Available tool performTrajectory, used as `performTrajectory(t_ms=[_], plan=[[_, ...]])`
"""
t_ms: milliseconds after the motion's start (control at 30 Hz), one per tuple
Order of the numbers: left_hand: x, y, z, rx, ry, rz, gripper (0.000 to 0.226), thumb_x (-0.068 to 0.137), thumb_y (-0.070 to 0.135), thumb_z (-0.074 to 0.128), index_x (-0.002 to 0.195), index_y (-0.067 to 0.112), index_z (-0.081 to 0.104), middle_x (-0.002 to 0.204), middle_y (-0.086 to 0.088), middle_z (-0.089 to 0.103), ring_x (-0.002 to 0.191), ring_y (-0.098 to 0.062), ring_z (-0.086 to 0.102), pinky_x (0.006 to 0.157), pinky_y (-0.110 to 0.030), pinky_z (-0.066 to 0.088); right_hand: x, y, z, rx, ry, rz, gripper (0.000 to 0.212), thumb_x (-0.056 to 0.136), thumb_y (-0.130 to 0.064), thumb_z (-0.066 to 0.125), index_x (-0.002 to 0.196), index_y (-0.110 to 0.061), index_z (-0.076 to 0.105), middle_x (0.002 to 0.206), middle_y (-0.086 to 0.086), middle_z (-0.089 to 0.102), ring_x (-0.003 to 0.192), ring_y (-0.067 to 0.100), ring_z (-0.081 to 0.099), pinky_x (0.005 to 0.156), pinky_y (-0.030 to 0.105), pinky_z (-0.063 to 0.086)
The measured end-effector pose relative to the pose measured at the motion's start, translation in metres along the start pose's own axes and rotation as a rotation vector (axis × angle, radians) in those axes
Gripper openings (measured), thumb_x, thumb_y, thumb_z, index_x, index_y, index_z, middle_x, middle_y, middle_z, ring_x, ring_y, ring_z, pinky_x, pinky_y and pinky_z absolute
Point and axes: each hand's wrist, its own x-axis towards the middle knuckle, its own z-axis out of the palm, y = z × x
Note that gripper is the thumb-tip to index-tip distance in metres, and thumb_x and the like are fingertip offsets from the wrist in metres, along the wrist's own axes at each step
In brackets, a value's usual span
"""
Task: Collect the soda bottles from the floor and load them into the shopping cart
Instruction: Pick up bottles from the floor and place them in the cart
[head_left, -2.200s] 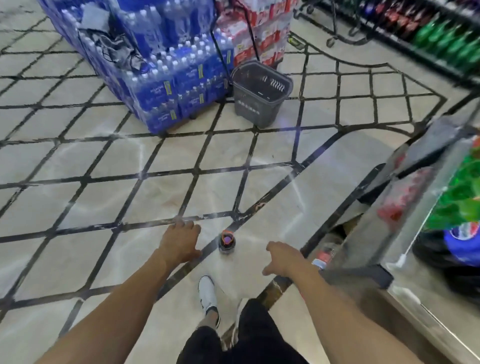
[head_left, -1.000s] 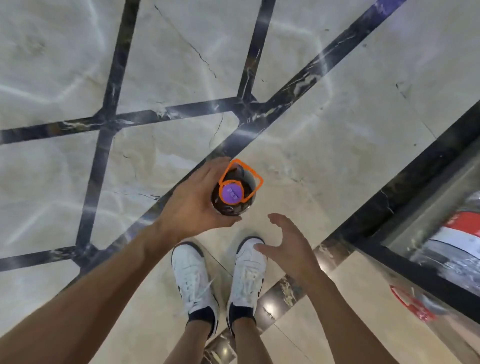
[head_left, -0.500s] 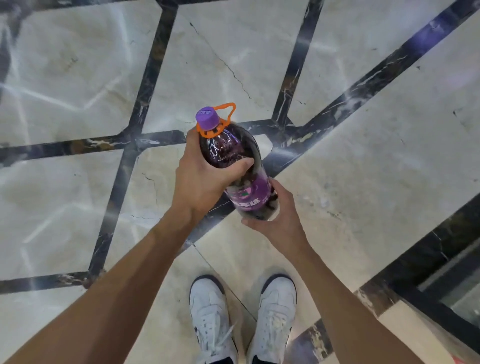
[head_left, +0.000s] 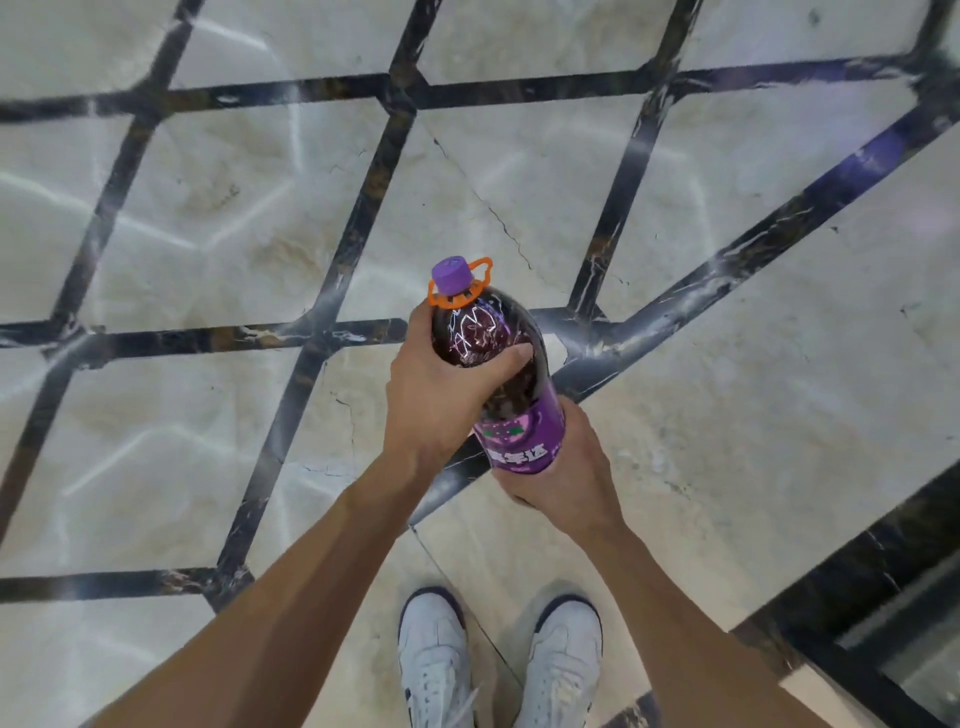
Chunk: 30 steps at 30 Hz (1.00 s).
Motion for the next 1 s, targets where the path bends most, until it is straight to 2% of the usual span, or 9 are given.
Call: performTrajectory(t_ms=[100,200,367,533,700,767,833,933,1000], plan=[[-0.043,0.057,-0.017,0.05,-0.011,0.02,0.086,0.061,0.059,0.086,0.135,0.044,0.046,0.119,0.022,0.065,0.108,-0.001,0.065,0.097,-0.039,0.057,-0.036,-0.044,-0.034,0.022,0.012,0.007,0.091,0.058,-0.054,0.095,0.135,-0.04,0.049,0.119,-0.018,0.063,0.11,0.005,0.063,0.083,0.026,0.061],[-0.098,0.132,-0.039,0.14,-0.047,0.079,0.093,0.061,0.064,0.083,0.14,0.052,0.037,0.126,0.025,0.061,0.113,-0.002,0.063,0.1,-0.039,0.055,-0.09,-0.107,-0.077,0.049,0.068,0.02,0.084,0.057,-0.055,0.095,0.123,-0.054,0.043,0.115,-0.022,0.061,0.105,0.0,0.063,0.079,0.018,0.058],[-0.202,0.278,-0.083,0.255,-0.125,0.147,0.097,0.064,0.065,0.084,0.145,0.052,0.032,0.132,0.023,0.059,0.118,-0.005,0.061,0.1,-0.033,0.051,-0.204,-0.229,-0.165,0.1,0.153,0.072,0.074,0.058,-0.051,0.091,0.112,-0.064,0.042,0.11,-0.021,0.062,0.099,-0.003,0.064,0.073,0.014,0.053],[-0.297,0.395,-0.127,0.174,-0.206,0.172,0.091,0.063,0.064,0.085,0.14,0.055,0.038,0.129,0.023,0.061,0.118,-0.005,0.062,0.101,-0.042,0.054,-0.306,-0.313,-0.243,0.069,0.177,0.134,0.091,0.053,-0.061,0.091,0.131,-0.042,0.047,0.117,-0.02,0.063,0.106,0.005,0.066,0.083,0.033,0.062],[-0.373,0.471,-0.16,0.113,-0.25,0.235,0.09,0.06,0.062,0.087,0.137,0.049,0.043,0.126,0.024,0.062,0.115,-0.001,0.062,0.103,-0.042,0.054,-0.384,-0.38,-0.299,-0.004,0.265,0.153,0.091,0.056,-0.073,0.086,0.132,-0.041,0.047,0.114,-0.02,0.06,0.105,0.004,0.063,0.08,0.034,0.062],[-0.396,0.494,-0.17,0.104,-0.273,0.266,0.082,0.061,0.059,0.088,0.131,0.056,0.043,0.124,0.025,0.063,0.114,0.001,0.063,0.103,-0.04,0.053,-0.41,-0.4,-0.312,-0.038,0.31,0.174,0.091,0.056,-0.075,0.083,0.131,-0.039,0.047,0.112,-0.02,0.061,0.102,0.003,0.064,0.078,0.036,0.063],[-0.414,0.512,-0.18,0.095,-0.317,0.29,0.078,0.062,0.057,0.089,0.126,0.06,0.045,0.124,0.024,0.065,0.114,0.001,0.063,0.104,-0.04,0.052,-0.437,-0.419,-0.321,-0.046,0.384,0.198,0.09,0.056,-0.073,0.082,0.132,-0.038,0.047,0.112,-0.02,0.062,0.102,0.004,0.063,0.078,0.037,0.063],[-0.437,0.532,-0.188,0.102,-0.417,0.346,0.082,0.059,0.06,0.088,0.131,0.049,0.049,0.122,0.023,0.067,0.113,-0.002,0.064,0.103,-0.042,0.053,-0.479,-0.445,-0.325,-0.034,0.508,0.238,0.084,0.059,-0.067,0.081,0.131,-0.041,0.047,0.116,-0.019,0.059,0.104,0.004,0.058,0.08,0.032,0.058],[-0.454,0.545,-0.191,0.143,-0.488,0.408,0.082,0.058,0.063,0.086,0.129,0.05,0.049,0.12,0.023,0.067,0.112,-0.003,0.064,0.103,-0.041,0.053,-0.503,-0.456,-0.32,-0.005,0.598,0.292,0.077,0.059,-0.069,0.079,0.124,-0.041,0.049,0.108,-0.019,0.061,0.098,0.004,0.061,0.074,0.031,0.059]])
